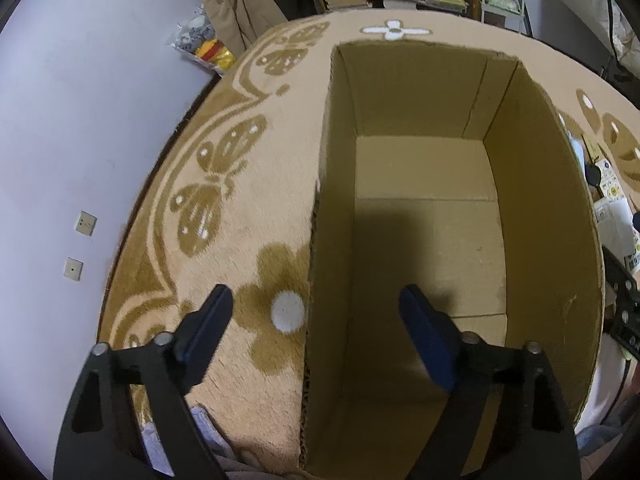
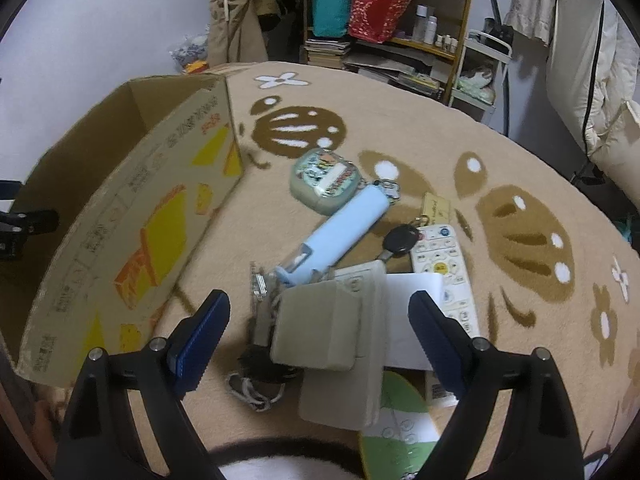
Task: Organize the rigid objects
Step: 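Clamp the box wall with the left tool while the right tool approaches the white adapter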
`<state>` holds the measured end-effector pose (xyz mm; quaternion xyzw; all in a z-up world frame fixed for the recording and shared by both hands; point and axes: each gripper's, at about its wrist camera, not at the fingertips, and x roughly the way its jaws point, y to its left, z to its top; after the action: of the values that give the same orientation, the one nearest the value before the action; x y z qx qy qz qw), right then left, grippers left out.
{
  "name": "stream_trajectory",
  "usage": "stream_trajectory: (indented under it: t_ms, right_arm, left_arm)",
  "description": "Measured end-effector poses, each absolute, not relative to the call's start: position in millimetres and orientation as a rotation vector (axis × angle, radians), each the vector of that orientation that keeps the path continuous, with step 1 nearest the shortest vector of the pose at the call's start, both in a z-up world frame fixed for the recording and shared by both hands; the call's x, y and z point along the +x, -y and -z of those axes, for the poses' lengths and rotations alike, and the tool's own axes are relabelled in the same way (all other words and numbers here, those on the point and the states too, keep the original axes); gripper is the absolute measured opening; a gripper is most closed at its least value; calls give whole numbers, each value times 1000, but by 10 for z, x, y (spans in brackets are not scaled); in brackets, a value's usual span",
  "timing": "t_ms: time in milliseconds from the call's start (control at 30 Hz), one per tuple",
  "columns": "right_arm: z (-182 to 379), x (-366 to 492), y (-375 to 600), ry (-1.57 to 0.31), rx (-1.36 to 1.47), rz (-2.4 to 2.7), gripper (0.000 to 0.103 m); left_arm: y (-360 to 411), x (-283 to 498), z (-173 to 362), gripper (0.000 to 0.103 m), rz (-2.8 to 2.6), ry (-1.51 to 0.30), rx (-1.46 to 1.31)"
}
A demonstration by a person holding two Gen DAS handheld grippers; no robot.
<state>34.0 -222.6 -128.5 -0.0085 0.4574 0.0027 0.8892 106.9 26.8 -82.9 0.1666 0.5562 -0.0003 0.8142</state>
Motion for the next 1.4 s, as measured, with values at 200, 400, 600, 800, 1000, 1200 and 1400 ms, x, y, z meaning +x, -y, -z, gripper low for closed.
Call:
stream_trajectory:
  t_ms: [200,400,600,800,1000,1200,1400]
  right_arm:
    - [1391,399,2276,-987,-25,14,86]
    - [1486,427,2243,-1017,-52,6,68]
    - [1510,422,2197,-1016,-78,11,68]
    - [1522,412,2171,-1021,-97,19,68]
    - [1524,408,2149,-1020,-118,28,68]
    - [1526,403,2136,-1021,-123,34,68]
    - [1550,400,2107,-1028,-147,43,70]
  left_arm:
    - [-327,1095,897,40,1,-1242,321]
    - [-410,1109,955,23,15,-1290,256]
    - [-418,1112,971,22,10,-1288,263]
    - [-422,1080,999,15,24,-1305,276]
    - [-398,1028,1006,12,32,-1306,305]
    - [-405,1003,1059,13,30,-1328,318]
    - [-420,1011,1051,13,26,-1329,302]
